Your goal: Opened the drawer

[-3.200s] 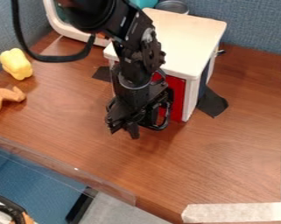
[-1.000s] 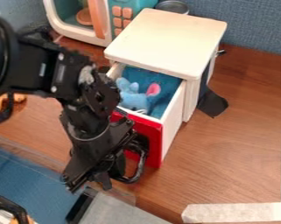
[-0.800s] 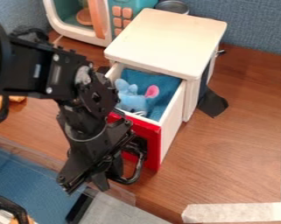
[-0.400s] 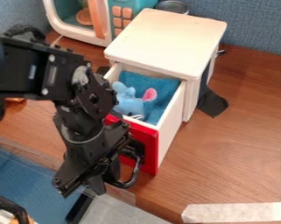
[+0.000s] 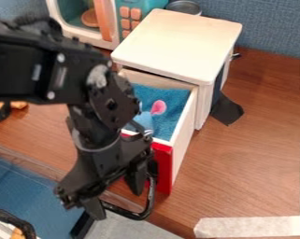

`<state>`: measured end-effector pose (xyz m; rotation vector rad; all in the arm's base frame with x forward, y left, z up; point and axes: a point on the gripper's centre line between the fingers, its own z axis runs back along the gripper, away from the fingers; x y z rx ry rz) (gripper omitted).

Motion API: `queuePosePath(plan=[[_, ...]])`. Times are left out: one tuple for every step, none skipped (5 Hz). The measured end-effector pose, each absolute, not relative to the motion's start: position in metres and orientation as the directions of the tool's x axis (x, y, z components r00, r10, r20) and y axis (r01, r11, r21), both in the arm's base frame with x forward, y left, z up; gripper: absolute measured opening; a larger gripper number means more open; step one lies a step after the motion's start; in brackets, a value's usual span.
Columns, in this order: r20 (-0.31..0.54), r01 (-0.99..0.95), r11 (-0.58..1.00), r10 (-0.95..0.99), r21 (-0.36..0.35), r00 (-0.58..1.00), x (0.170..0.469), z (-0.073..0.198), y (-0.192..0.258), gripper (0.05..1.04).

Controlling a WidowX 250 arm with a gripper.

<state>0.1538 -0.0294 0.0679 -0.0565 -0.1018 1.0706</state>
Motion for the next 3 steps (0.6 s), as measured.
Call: queuePosePath(plan=[[0.092, -0.843, 0.530, 0.847, -0.091, 0.523, 0.156, 0.088, -0.028, 1.013], [0.117, -0.800, 0.594, 0.803, -0.079, 0.585, 0.159, 0.111, -0.025, 1.009], [0.132, -0.712, 0.701, 0.711, -0.047, 0.691, 0.160, 0.140, -0.017, 1.002]])
